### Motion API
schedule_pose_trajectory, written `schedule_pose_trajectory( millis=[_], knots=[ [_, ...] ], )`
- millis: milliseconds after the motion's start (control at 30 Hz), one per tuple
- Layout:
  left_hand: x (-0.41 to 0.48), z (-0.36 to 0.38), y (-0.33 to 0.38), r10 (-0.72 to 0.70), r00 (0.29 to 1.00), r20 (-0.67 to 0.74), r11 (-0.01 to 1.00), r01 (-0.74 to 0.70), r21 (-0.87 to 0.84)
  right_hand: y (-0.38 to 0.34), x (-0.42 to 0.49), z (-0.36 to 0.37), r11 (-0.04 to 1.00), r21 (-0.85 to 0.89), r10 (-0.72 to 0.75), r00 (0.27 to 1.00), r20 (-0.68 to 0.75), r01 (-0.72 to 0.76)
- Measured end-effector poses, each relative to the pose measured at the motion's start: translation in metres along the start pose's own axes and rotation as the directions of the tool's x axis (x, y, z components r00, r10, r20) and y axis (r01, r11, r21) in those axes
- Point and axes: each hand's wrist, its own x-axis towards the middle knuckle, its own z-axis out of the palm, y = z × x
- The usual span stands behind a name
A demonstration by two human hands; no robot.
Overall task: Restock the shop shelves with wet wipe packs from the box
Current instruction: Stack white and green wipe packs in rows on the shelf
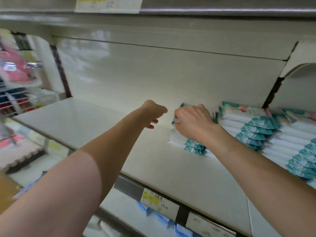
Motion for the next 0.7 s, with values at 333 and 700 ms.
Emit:
schedule_pose_trajectory(
  millis=[333,700],
  knots=[
    [-0.104,-0.017,-0.061,-0.134,0.954,-0.267,0.991,0.128,-0.040,-0.051,-0.035,-0.004,0.933,0.065,-0.355,0.935,0.006,0.354],
    [-0.262,-0.058,-0.165,-0.395,0.762,-0.513,0.917,0.360,-0.173,-0.186,-0.122,-0.019,0.702,0.116,-0.704,0.710,-0.039,0.703]
  ],
)
